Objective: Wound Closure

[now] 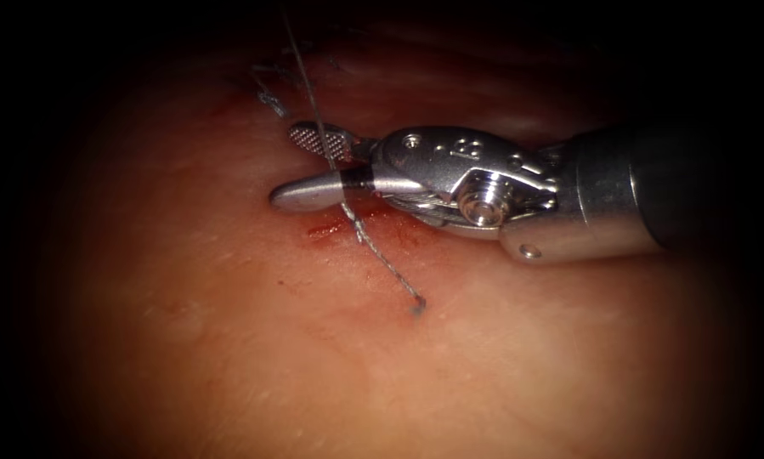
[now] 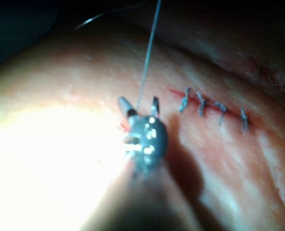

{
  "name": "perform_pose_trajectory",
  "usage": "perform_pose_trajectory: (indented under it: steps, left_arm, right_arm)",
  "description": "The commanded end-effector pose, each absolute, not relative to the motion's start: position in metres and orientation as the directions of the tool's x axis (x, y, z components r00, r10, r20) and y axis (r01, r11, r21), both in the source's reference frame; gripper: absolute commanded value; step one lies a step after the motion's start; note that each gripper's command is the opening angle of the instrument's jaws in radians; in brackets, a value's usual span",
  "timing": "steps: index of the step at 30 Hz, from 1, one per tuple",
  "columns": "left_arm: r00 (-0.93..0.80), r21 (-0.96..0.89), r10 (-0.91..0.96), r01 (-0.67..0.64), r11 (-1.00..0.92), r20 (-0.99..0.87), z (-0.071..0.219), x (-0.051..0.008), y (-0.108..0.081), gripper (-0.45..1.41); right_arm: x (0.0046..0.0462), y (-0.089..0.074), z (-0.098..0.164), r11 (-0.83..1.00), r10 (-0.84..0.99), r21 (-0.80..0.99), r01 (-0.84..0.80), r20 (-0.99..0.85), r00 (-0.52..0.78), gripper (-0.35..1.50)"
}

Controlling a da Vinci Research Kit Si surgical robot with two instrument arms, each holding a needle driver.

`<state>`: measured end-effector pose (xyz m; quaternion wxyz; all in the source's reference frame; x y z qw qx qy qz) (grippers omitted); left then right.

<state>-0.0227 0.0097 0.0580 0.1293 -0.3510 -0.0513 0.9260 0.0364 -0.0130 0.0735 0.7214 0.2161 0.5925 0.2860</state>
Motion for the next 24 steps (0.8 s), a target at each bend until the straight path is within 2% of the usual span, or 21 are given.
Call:
perform_pose_trajectory:
  steps: [1, 20, 21, 22, 23, 24]
  left_arm:
    - [-0.719, -0.185, 0.275, -0.203, -0.962, -0.638, 0.0586, -0.0232, 0.0096, -0.45]
    - [-0.720, -0.185, 0.279, -0.208, -0.960, -0.636, 0.0583, -0.0237, 0.0094, -0.45]
    - [-0.720, -0.185, 0.279, -0.209, -0.960, -0.636, 0.0583, -0.0238, 0.0094, -0.45]
    - [-0.720, -0.185, 0.279, -0.209, -0.960, -0.636, 0.0582, -0.0238, 0.0094, -0.45]
    - [-0.720, -0.185, 0.279, -0.209, -0.960, -0.636, 0.0582, -0.0238, 0.0094, -0.45]
    - [-0.720, -0.186, 0.279, -0.209, -0.960, -0.636, 0.0582, -0.0238, 0.0094, -0.45]
  right_arm:
    - [0.0374, -0.0139, 0.0741, 0.737, 0.676, 0.659, -0.151, -0.724, 0.139, 1.48]
    - [0.0395, -0.0148, 0.0743, 0.738, 0.674, 0.657, -0.151, -0.725, 0.142, 1.47]
    - [0.0394, -0.0148, 0.0743, 0.739, 0.674, 0.657, -0.150, -0.725, 0.143, 1.37]
    - [0.0389, -0.0151, 0.0742, 0.740, 0.673, 0.661, -0.127, -0.725, 0.147, 0.37]
    - [0.0389, -0.0151, 0.0742, 0.740, 0.673, 0.661, -0.127, -0.725, 0.147, 0.37]
    - [0.0388, -0.0151, 0.0742, 0.739, 0.673, 0.666, -0.098, -0.724, 0.152, -0.13]
